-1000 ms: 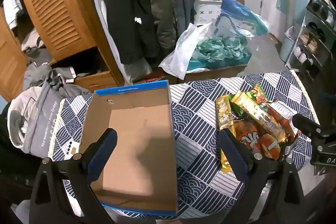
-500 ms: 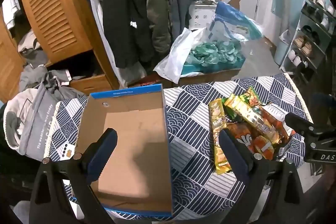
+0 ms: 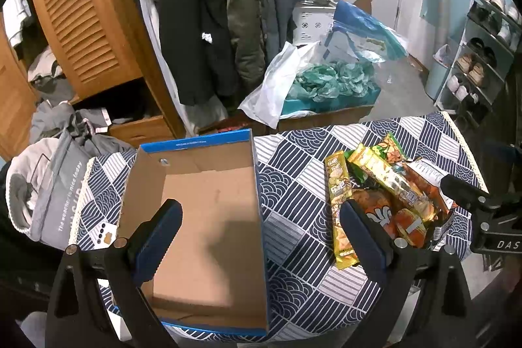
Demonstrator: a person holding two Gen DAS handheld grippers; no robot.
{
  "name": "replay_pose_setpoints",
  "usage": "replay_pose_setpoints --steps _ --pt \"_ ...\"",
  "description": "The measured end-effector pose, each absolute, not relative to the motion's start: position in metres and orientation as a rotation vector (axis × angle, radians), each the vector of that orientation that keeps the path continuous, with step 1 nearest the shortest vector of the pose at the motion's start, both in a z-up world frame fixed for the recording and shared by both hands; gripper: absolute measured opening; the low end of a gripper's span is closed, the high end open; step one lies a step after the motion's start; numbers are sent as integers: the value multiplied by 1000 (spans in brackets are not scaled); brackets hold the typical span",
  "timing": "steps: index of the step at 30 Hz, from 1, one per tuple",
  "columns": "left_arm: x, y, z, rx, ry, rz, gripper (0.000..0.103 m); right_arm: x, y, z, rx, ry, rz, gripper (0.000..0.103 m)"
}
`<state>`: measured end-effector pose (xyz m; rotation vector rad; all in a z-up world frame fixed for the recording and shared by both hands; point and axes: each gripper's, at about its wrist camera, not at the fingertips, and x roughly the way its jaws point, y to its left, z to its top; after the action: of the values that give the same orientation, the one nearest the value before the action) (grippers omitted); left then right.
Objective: Organize snacks
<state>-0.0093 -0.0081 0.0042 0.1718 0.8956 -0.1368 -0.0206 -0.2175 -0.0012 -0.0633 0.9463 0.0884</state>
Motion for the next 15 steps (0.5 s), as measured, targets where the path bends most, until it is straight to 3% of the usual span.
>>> replay_pose_setpoints --steps 15 --pt "-9 -7 4 172 898 -138 98 -21 -214 -1 -63 948 91 101"
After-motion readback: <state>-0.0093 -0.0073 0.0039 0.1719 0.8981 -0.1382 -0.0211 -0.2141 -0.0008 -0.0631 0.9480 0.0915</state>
